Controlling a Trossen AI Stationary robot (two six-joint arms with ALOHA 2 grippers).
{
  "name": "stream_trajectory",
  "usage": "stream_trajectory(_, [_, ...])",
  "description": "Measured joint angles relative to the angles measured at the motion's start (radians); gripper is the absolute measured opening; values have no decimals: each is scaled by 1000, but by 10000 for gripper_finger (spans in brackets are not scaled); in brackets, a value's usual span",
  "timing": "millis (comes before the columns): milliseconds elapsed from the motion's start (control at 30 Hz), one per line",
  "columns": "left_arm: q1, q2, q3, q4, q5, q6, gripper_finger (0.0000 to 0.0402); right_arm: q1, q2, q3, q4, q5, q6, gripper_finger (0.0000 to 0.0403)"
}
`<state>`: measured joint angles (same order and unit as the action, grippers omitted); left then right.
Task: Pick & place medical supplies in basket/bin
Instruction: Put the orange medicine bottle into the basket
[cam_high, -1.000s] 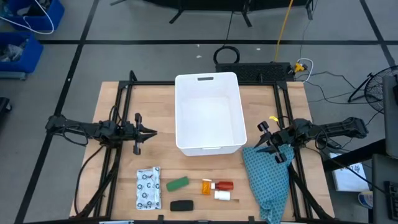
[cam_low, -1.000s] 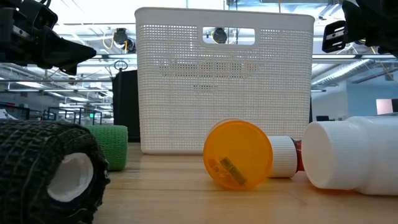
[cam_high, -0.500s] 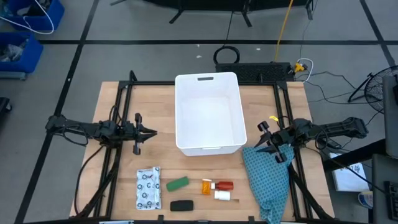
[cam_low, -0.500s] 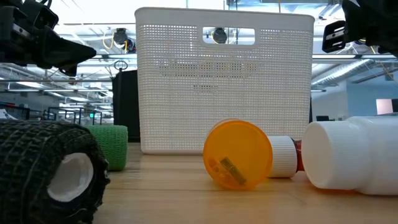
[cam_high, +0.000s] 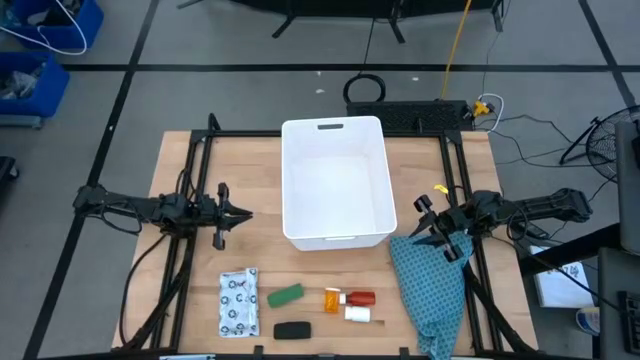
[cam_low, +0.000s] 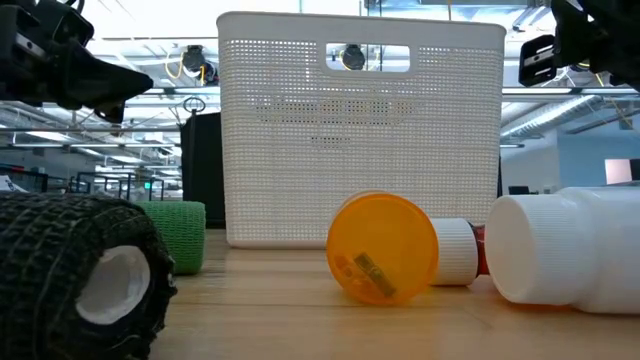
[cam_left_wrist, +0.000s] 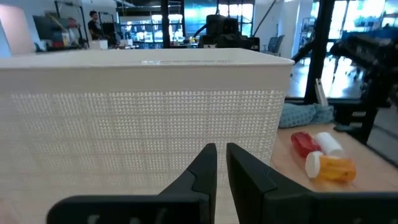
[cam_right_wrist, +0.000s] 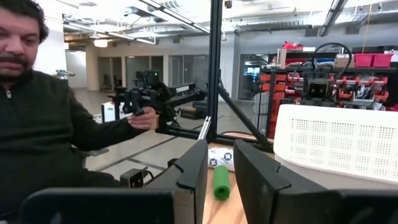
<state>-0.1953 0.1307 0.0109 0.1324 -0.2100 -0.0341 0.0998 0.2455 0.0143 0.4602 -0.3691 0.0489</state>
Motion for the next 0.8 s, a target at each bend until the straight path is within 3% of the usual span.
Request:
stream_trajectory(367, [0,0,0,55,0,-42,42,0,2,9,194,103,-72,68])
stream_trajectory(800, [0,0,0,56,-9,-17,42,0,21,46,186,113,-133,4])
